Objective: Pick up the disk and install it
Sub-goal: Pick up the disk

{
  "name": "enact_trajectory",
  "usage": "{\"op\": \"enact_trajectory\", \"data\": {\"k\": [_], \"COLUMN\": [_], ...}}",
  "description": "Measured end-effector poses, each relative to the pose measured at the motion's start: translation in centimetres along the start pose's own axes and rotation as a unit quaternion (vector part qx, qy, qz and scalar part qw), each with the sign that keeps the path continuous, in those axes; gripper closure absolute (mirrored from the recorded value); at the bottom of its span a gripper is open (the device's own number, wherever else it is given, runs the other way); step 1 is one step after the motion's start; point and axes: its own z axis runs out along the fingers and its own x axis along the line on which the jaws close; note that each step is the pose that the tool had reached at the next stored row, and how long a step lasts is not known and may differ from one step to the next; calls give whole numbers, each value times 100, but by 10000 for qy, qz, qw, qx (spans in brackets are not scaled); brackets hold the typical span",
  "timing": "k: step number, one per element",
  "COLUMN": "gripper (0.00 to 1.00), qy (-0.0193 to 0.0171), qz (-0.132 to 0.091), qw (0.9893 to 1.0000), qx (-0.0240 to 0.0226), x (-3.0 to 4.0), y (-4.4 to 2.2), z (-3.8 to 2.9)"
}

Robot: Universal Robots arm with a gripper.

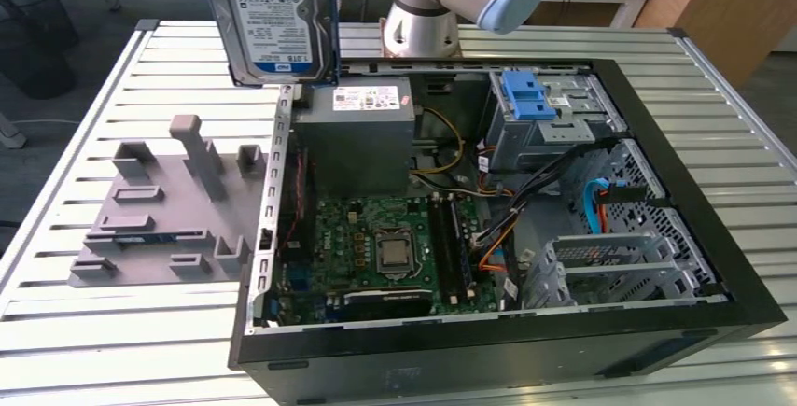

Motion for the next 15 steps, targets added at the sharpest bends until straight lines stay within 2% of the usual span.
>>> {"op": "enact_trajectory", "data": {"k": [7, 15], "gripper": [64, 64], "qy": [0, 0], "qz": [1, 1], "qw": [10000, 10000], "qx": [0, 0], "x": [0, -1], "y": [-25, -87], "z": [1, 2]}}
